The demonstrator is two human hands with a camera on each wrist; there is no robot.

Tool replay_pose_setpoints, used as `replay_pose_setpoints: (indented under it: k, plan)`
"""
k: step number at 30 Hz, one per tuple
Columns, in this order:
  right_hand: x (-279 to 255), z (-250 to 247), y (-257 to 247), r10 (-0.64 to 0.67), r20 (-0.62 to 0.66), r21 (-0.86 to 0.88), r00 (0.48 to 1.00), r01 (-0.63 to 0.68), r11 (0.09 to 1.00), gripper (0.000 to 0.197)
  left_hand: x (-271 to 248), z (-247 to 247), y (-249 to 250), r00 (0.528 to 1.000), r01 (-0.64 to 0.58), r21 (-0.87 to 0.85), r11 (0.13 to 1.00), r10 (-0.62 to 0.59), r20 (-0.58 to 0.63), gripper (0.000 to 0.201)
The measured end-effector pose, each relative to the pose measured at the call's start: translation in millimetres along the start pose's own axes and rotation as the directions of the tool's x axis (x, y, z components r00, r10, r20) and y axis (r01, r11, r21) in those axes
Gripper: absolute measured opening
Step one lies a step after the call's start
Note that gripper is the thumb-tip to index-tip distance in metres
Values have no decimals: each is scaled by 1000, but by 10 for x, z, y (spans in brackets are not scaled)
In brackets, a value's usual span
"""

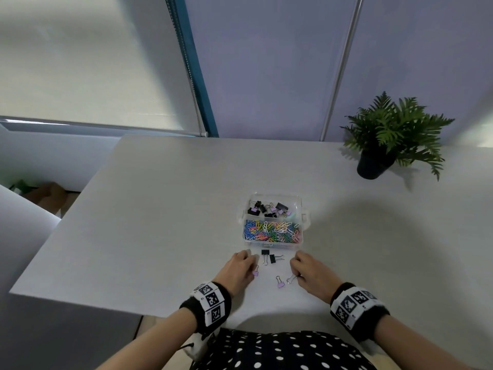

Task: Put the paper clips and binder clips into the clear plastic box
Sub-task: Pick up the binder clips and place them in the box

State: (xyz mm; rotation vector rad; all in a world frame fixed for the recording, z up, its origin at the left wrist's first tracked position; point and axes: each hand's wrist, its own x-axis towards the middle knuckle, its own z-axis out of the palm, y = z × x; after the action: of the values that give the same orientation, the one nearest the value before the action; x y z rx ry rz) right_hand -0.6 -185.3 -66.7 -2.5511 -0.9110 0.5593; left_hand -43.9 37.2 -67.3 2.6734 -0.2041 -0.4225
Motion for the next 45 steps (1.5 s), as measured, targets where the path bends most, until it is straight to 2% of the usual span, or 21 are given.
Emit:
replay_pose_setpoints:
  k: [4, 7, 10, 13, 15, 17, 22, 24, 27, 29, 31, 32, 34, 35, 36, 37, 39, 40, 42, 44, 45]
  plan:
    - [20, 17, 28, -20, 34, -33, 999, 21, 999, 18, -51, -3, -82, 1000, -10, -17, 1000, 11, 17, 17]
    - [14, 4, 78, -11, 39, 25, 999, 10, 1000, 17, -75, -63, -111, 999, -32, -73, 997, 31, -15, 15]
    - [-48, -34, 124, 8, 4, 265, 1000, -9, 964, 19, -66, -263, -76, 997, -44, -135, 990, 36, -65, 20]
    - [-82, -137, 122, 124, -35, 467, 992, -93, 879, 22, 144, -587, 16, 986, -63, -161, 985, 36, -163, 20]
    - [-38, -266, 90, 187, -8, 587, 982, -146, 796, 17, 404, -765, 69, 973, -65, -181, 981, 23, -229, 15]
    - [58, -449, 55, 208, -8, 739, 978, -135, 660, 14, 703, -862, 99, 970, -15, -198, 980, -34, -241, 15]
    - [469, -917, 19, 231, -51, 963, 972, -14, 269, 12, 1133, -956, 128, 980, 123, -214, 969, -152, -128, 21]
    - [654, -1049, 14, 274, -75, 981, 959, 21, 194, 15, 1124, -964, 157, 986, 103, -220, 970, -128, -105, 25]
    - [924, -1127, 67, 356, -69, 990, 932, 19, 142, 18, 909, -904, 208, 986, -12, -195, 981, -21, -168, 20]
    - [1085, -1085, 147, 414, -40, 984, 909, -36, 175, 21, 665, -758, 212, 983, -84, -154, 985, 56, -177, 16]
    - [1182, -1016, 235, 461, -7, 951, 888, -136, 276, 21, 399, -557, 212, 988, -116, -80, 990, 107, -112, 19]
    - [1212, -974, 279, 457, 3, 916, 889, -186, 355, 16, 283, -452, 214, 991, -120, -28, 992, 118, -62, 23]
    - [1185, -933, 294, 405, 0, 745, 914, -271, 610, 2, 133, -265, 229, 990, -139, 120, 983, 137, 31, 35]
    - [1146, -923, 272, 378, -51, 601, 924, -275, 751, 10, 101, -193, 243, 987, -156, 195, 968, 145, 70, 41]
    - [1088, -910, 228, 336, -133, 475, 933, -238, 848, 14, 91, -137, 261, 984, -169, 251, 953, 146, 106, 45]
    - [990, -909, 124, 275, -220, 401, 936, -170, 900, 14, 96, -97, 283, 981, -175, 283, 943, 142, 130, 48]
    - [757, -836, -51, 87, -329, 291, 940, 13, 957, 11, 125, -43, 321, 980, -176, 313, 933, 136, 144, 50]
    - [619, -769, -108, -4, -303, 225, 953, 76, 971, 11, 139, -23, 341, 982, -168, 317, 933, 129, 141, 50]
    - [337, -581, -131, -103, -91, 82, 991, 110, 990, 12, 161, 7, 386, 985, -147, 311, 939, 112, 130, 49]
    - [83, -349, -103, -117, 140, -82, 983, 129, 988, 23, 172, 16, 432, 988, -128, 284, 950, 96, 124, 44]
    - [-4, -234, -91, -121, 212, -140, 970, 152, 978, 29, 179, 17, 446, 988, -120, 265, 957, 91, 121, 41]
